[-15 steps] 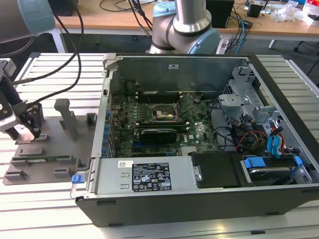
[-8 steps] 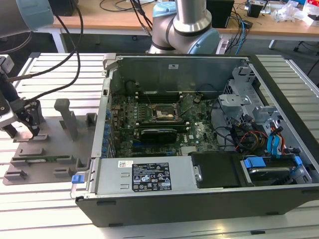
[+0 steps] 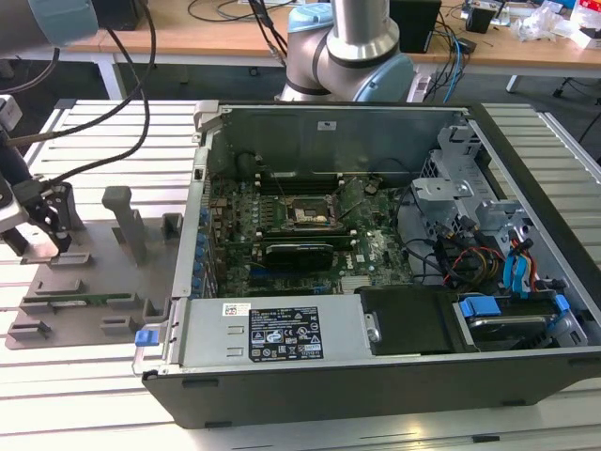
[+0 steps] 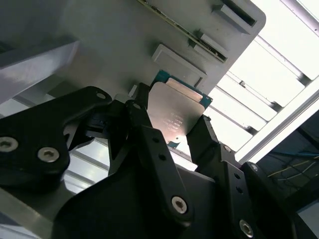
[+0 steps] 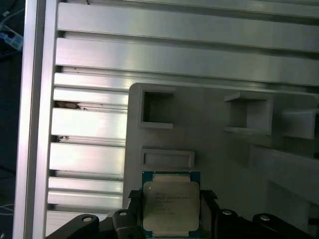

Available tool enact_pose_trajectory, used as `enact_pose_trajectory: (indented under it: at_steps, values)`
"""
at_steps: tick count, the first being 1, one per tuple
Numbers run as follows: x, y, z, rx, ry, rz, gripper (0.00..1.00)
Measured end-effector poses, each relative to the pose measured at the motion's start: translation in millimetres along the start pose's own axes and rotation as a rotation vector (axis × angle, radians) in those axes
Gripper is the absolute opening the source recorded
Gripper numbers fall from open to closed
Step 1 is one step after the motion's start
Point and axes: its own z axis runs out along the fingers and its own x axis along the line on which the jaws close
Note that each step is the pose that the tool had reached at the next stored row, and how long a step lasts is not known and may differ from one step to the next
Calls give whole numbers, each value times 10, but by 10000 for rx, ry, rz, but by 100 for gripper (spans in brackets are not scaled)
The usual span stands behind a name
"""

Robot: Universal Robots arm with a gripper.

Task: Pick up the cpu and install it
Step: 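Pick up the cpu and move it towards the insertion slot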

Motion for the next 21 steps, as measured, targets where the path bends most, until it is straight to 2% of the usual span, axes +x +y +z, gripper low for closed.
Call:
enact_pose_trajectory:
  at_steps: [5, 13, 21]
  values:
    - [-3, -2, -110, 0, 0, 0, 55]
    - [-6, -5, -220, 0, 0, 0, 55]
    - [-11, -9, -411, 0, 0, 0, 55]
